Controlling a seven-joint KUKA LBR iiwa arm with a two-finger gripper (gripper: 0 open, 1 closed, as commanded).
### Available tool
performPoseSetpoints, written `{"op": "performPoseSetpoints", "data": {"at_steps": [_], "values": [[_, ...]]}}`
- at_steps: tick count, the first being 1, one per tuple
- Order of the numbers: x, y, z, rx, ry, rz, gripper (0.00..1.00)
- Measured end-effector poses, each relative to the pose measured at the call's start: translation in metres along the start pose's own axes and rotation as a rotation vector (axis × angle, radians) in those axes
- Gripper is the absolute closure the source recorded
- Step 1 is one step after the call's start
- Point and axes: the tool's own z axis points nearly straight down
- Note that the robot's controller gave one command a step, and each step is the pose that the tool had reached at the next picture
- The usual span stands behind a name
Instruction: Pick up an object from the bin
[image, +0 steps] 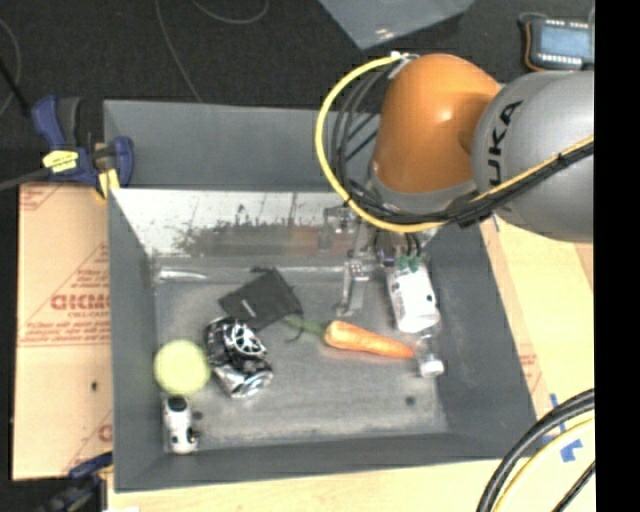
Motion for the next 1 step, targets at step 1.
{"op": "performPoseSetpoints", "data": {"at_steps": [1], "values": [[-0.0011,0.0001,-0.0051,-0.001,-0.008,0.001,0.00]]}}
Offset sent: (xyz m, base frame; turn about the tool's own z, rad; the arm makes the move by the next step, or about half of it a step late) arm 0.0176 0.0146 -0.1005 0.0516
